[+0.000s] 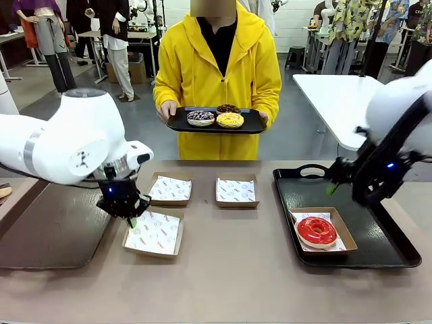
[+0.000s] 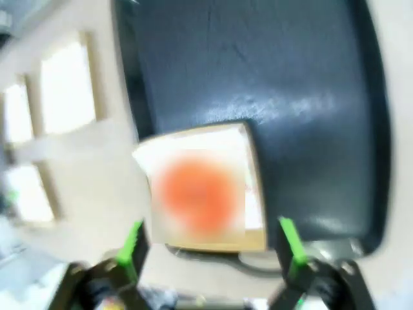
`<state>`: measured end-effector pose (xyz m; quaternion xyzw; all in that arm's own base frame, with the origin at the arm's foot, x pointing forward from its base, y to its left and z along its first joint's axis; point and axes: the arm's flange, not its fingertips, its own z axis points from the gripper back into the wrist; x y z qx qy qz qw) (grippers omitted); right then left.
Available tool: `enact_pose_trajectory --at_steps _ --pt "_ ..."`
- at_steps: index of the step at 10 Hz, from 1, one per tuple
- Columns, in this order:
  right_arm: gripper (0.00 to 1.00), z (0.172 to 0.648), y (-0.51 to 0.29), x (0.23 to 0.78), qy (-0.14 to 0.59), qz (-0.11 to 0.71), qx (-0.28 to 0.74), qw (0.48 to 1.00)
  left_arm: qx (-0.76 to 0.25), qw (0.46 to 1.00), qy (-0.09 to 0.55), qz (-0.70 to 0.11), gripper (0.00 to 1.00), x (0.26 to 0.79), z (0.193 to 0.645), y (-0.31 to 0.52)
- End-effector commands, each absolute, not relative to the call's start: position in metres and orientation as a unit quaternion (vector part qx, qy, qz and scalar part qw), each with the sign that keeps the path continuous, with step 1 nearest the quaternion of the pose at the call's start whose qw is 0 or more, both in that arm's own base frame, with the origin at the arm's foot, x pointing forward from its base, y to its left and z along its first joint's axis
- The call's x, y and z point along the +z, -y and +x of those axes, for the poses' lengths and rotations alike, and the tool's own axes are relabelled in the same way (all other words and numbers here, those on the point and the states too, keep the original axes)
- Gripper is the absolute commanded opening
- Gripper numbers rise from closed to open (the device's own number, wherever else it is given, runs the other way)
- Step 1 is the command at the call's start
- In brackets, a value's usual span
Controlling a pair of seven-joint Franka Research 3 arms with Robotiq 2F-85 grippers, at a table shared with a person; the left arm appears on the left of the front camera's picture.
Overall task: Individually package the donuts and arrange them on the tray.
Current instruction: Place the picked Paper togo box on the Handle tray while simultaneously picking up another Paper togo box from the table with the other hand.
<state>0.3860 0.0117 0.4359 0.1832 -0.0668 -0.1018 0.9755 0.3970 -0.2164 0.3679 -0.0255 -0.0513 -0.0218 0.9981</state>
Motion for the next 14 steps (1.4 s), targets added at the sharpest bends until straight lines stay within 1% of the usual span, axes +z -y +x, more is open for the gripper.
enact_pose_trajectory --at_steps 1,2,3,5,6,7,8,10,14 --pt "1.00 0.344 0.064 0.484 0.095 0.345 -0.155 0.921 -0.001 0.997 0.074 -0.030 0.00 0.416 0.395 0.212" --pt "1.00 0.334 0.099 0.499 0.113 0.402 -0.179 0.891 -0.001 0.996 0.079 -0.032 0.00 0.437 0.400 0.214" --pt "1.00 0.327 0.129 0.506 0.121 0.445 -0.178 0.870 -0.006 0.996 0.083 -0.029 0.00 0.458 0.404 0.219" --pt "1.00 0.319 0.185 0.499 0.119 0.514 -0.177 0.831 0.004 0.994 0.104 -0.019 0.00 0.493 0.418 0.228" --pt "1.00 0.318 0.213 0.484 0.115 0.542 -0.183 0.812 0.014 0.993 0.113 -0.010 0.00 0.509 0.429 0.233" --pt "1.00 0.319 0.232 0.469 0.112 0.556 -0.179 0.804 0.018 0.993 0.117 -0.005 0.00 0.519 0.439 0.238" --pt "1.00 0.320 0.246 0.454 0.101 0.561 -0.153 0.807 0.024 0.993 0.120 0.001 0.00 0.528 0.450 0.244" --pt "1.00 0.322 0.266 0.428 0.111 0.565 -0.115 0.810 0.035 0.992 0.120 0.016 0.00 0.535 0.472 0.257" --pt "1.00 0.324 0.275 0.402 0.128 0.569 -0.083 0.808 0.050 0.994 0.101 0.011 0.00 0.529 0.516 0.264"
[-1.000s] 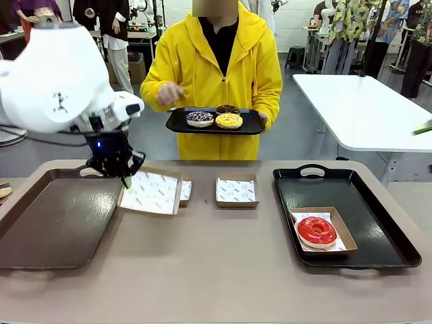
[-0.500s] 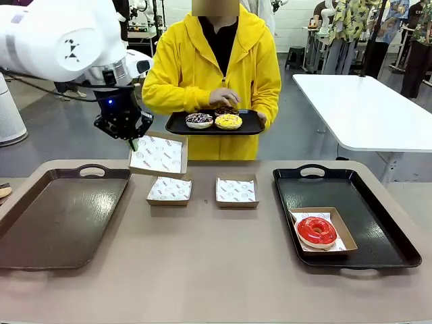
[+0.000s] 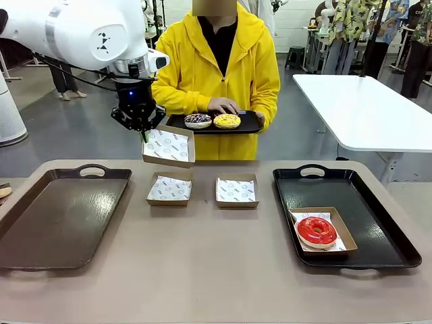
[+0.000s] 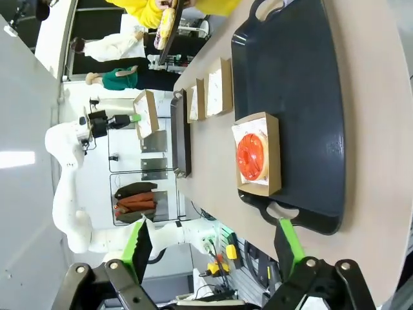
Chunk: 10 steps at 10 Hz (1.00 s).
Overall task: Individually package the donuts and arrange them on the tray.
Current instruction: Place the picked Paper togo box on the Handle tray while simultaneously picking up another Paper togo box from the table with the other hand.
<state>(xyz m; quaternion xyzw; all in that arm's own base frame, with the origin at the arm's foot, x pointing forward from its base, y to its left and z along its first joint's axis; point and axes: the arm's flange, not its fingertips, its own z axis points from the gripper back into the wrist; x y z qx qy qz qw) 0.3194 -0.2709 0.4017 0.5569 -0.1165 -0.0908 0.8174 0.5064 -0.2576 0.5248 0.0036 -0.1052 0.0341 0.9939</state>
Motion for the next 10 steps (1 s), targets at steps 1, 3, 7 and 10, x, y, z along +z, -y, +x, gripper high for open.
enact_pose_trajectory --at_steps 1,3,7,10 --pt "1.00 0.325 0.275 0.401 0.127 0.571 -0.079 0.807 0.049 0.994 0.100 0.008 0.00 0.526 0.523 0.262" --pt "1.00 0.328 0.266 0.404 0.122 0.559 -0.072 0.817 0.037 0.994 0.101 0.001 0.00 0.521 0.516 0.258" --pt "1.00 0.322 0.271 0.399 0.118 0.561 -0.085 0.815 0.037 0.994 0.101 0.001 0.00 0.521 0.516 0.258" --pt "1.00 0.322 0.271 0.399 0.118 0.561 -0.085 0.815 0.037 0.994 0.101 0.001 0.00 0.521 0.516 0.258"
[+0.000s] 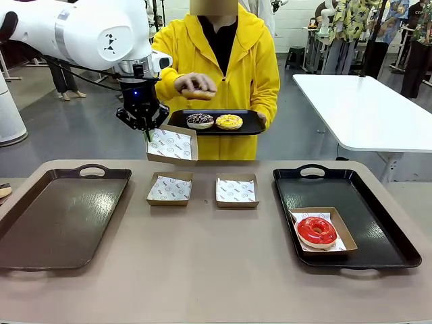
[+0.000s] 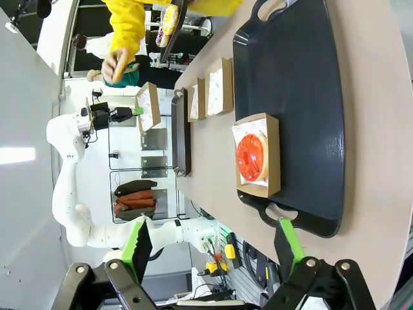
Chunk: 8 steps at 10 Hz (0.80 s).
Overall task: Individually package the donuts and arrange them on the tray.
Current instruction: Place the picked Paper togo box on the Handle tray while simultaneously picking up another Paper togo box from the table with the other hand.
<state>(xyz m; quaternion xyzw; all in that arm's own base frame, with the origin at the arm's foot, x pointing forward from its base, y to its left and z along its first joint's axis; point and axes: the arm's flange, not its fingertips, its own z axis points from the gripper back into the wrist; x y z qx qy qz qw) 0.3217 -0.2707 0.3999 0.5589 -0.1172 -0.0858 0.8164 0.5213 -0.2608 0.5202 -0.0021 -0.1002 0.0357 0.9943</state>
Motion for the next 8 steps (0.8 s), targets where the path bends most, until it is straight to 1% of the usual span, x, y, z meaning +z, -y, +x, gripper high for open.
enact_pose_trajectory --at_steps 1,8 --pt "1.00 0.3217 0.2705 0.3993 0.118 0.561 -0.085 0.815 0.037 0.994 0.101 0.001 0.00 0.5214 0.5161 0.2578" --pt "1.00 0.3217 0.2705 0.3993 0.118 0.561 -0.085 0.815 0.037 0.994 0.101 0.001 0.00 0.5214 0.5161 0.2578"
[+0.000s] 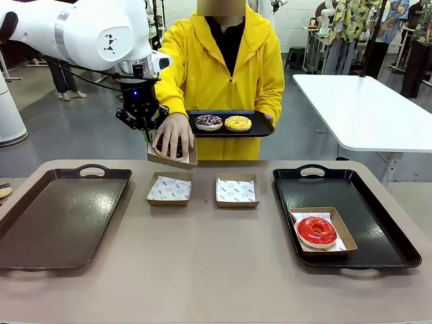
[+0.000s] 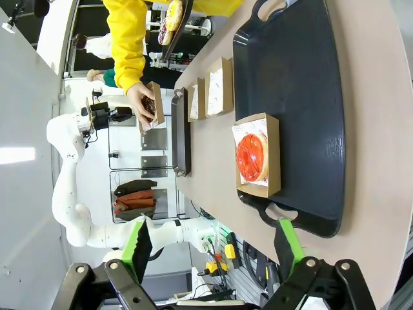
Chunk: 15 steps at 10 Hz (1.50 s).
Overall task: Individually package the donuts and arrange them on the tray.
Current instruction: Place the picked Paper togo box on the Handle tray while simultaneously picking up another Paper togo box from the table with the other hand.
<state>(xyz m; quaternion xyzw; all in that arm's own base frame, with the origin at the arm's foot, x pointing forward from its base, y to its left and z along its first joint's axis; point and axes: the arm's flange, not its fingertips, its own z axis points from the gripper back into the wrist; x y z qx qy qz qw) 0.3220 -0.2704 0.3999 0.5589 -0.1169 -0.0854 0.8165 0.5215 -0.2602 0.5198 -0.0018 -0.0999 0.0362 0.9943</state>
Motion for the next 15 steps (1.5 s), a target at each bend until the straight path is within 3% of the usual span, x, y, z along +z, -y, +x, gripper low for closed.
enact_pose_trajectory --at_steps 1,9,13,15 --pt "1.00 0.322 0.271 0.399 0.118 0.561 -0.085 0.815 0.037 0.994 0.101 0.001 0.00 0.521 0.516 0.258" --pt "1.00 0.322 0.270 0.400 0.117 0.559 -0.085 0.816 0.036 0.994 0.100 -0.002 0.01 0.520 0.521 0.260" --pt "1.00 0.367 0.189 0.500 0.100 0.470 -0.052 0.876 -0.012 0.994 0.093 -0.060 0.01 0.551 0.453 0.199" --pt "1.00 0.396 0.136 0.531 0.091 0.429 -0.045 0.898 -0.010 0.995 0.083 -0.055 0.01 0.540 0.426 0.172"
